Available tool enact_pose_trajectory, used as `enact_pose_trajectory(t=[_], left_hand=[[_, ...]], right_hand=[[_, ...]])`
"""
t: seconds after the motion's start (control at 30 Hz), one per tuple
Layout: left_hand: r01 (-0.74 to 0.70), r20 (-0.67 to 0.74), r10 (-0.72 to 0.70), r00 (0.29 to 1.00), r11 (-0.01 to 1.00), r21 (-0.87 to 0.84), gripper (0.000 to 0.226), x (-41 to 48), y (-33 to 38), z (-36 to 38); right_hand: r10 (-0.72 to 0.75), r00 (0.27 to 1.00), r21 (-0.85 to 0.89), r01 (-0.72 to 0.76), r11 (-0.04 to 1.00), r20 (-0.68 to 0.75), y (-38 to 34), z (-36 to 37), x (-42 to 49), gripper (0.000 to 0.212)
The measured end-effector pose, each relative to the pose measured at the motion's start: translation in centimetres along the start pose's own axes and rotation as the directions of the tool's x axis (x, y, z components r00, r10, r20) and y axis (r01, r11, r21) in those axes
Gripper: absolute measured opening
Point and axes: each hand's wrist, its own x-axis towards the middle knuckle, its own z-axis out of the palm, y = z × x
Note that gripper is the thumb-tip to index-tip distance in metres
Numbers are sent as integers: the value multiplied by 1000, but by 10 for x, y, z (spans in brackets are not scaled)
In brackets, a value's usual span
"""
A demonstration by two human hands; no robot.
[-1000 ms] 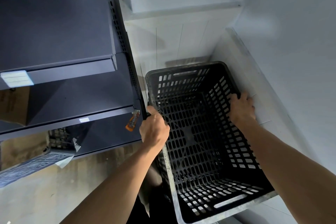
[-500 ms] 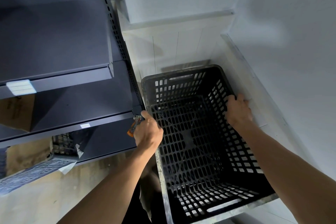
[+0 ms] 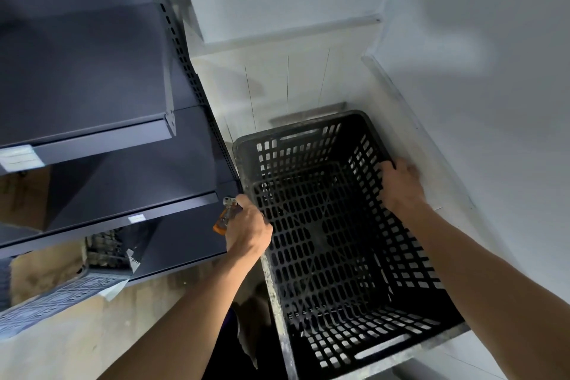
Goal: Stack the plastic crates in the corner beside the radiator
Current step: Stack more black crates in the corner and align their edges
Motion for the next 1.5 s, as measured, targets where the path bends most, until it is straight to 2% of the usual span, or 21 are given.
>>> enact_pose_trajectory(t=[0.23,0.47,0.7,0.93,1.27,1.4,1.5], left_hand=[[-32,-32,33,999,999,12,36,3,-4,-3],[-30,-41,30,999,999,-13,23,28,-1,-5],[-25,-24,25,999,1000,12,24,37,-5,-6],[-21,-20,20,1000,998,-56,21,25,-11,-1],[-3,7,4,1000,999,-51,25,23,-7,3],[-16,27,17,1000,999,-40,45,8,-7,16],[-27,30,30,999,996,-91,45,7,-9,16]], right_hand=[[-38,999,94,39,995,-14,6,0,-3,54],[-74,996,95,78,992,-44,11,-3,8,49],[-47,999,94,47,994,-3,2,-2,6,48],[-55,998,91,55,994,-3,0,-1,1,48],[-25,999,89,28,996,-42,1,-1,6,46],[-35,997,64,39,997,-68,7,0,8,49],[-65,996,57,68,996,-63,14,2,7,54]])
